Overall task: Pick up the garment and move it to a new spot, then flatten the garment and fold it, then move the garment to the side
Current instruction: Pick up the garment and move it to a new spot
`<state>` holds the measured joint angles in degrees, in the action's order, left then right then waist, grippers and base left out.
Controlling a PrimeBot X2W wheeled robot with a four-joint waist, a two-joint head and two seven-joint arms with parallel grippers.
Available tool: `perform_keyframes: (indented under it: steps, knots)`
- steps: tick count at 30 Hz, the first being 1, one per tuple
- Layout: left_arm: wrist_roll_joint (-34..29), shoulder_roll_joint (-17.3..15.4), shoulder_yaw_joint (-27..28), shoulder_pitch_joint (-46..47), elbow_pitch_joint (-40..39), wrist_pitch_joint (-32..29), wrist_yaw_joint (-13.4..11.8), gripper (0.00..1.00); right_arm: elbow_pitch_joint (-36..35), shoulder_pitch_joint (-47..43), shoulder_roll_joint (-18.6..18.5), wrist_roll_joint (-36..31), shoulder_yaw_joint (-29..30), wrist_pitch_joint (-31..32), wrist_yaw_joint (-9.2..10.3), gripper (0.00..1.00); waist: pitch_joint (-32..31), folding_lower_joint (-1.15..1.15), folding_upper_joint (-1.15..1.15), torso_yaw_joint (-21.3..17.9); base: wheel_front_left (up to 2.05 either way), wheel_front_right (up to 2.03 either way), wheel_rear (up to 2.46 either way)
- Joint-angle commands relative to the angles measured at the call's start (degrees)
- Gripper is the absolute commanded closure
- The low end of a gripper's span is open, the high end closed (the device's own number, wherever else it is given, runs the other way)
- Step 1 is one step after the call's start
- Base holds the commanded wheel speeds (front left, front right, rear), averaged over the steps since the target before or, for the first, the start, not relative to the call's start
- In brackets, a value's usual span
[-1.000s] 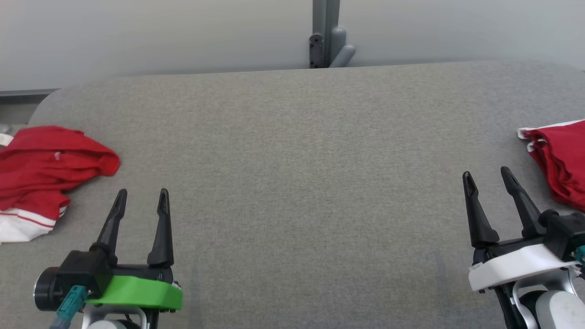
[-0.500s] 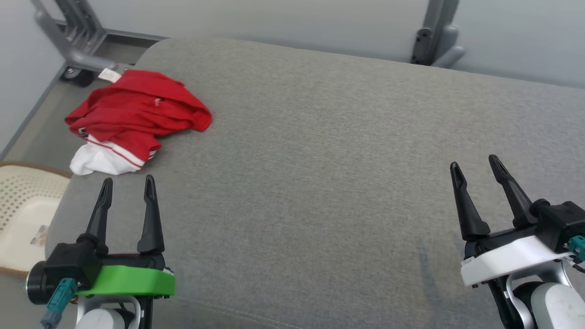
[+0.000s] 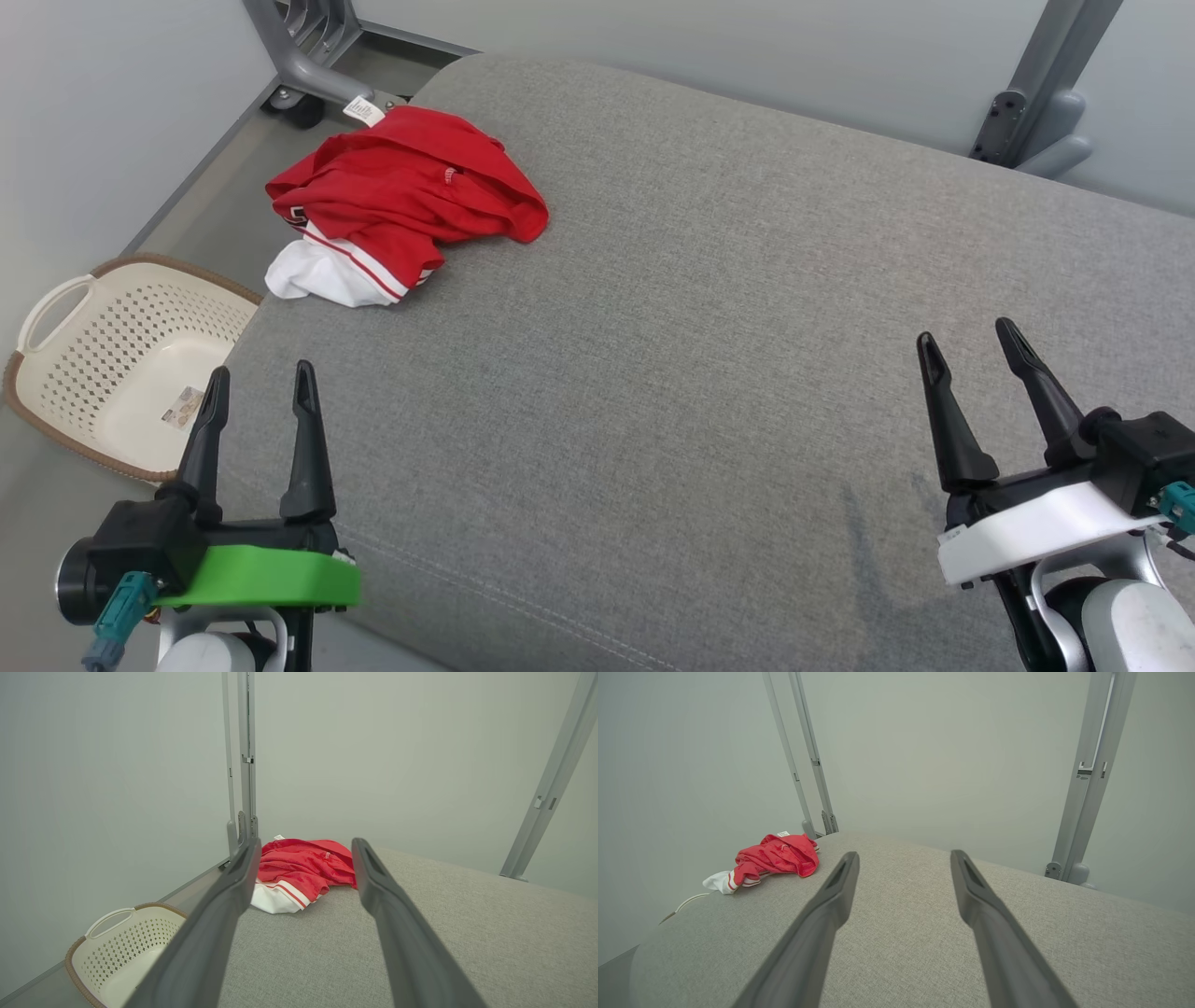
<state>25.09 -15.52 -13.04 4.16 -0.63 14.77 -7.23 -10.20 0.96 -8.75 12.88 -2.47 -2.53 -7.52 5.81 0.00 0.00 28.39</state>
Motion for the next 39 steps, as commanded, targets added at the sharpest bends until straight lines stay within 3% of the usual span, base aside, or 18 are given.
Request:
perform_keyframes:
  steps: [1, 11, 20, 25, 30, 39]
  knots:
    - [-0.2, 0.2, 0.1, 0.1, -0.1, 0.4, 0.2, 0.00, -0.3, -0.4, 0.0, -0.1, 0.2, 0.1, 0.06, 0.00, 0.0, 0.00, 0.00, 0.3, 0.00, 0.00, 0.00]
    - [-0.6, 1.0, 1.1, 1.5, -1.0, 0.4, 0.3, 0.00, -1.2, 0.6, -0.4, -0.4, 0.3, 0.8, 0.06, 0.00, 1.5, 0.00, 0.00, -0.2, 0.00, 0.00, 0.00]
    - [-0.9, 2.3, 4.7, 14.1, 0.2, 0.3, 3.0, 0.00, -6.0, 5.3, -2.4, -1.7, -0.9, 4.0, 0.06, 0.00, 11.0, 0.00, 0.00, -6.8, 0.00, 0.00, 0.00]
    - [1.4, 3.0, 6.1, 21.9, 8.8, 0.3, 5.6, 0.00, -8.2, 7.4, -2.9, -2.2, 0.4, 4.9, 0.06, 0.00, 17.2, 0.00, 0.00, -10.4, 0.00, 0.00, 0.00]
    - [3.8, 2.9, 6.6, 28.5, 22.4, 0.3, 8.9, 0.00, -9.4, 8.9, -3.0, -2.5, 1.0, 5.1, 0.06, 0.00, 22.2, 0.00, 0.00, -13.1, 0.00, 0.00, 0.00]
    - [5.7, 0.7, 5.8, 37.6, 46.3, -0.2, 13.0, 0.00, -9.4, 11.2, -2.3, -3.2, 0.4, 4.5, 0.05, 0.00, 26.9, 0.00, 0.00, -14.7, 0.00, 0.00, 0.00]
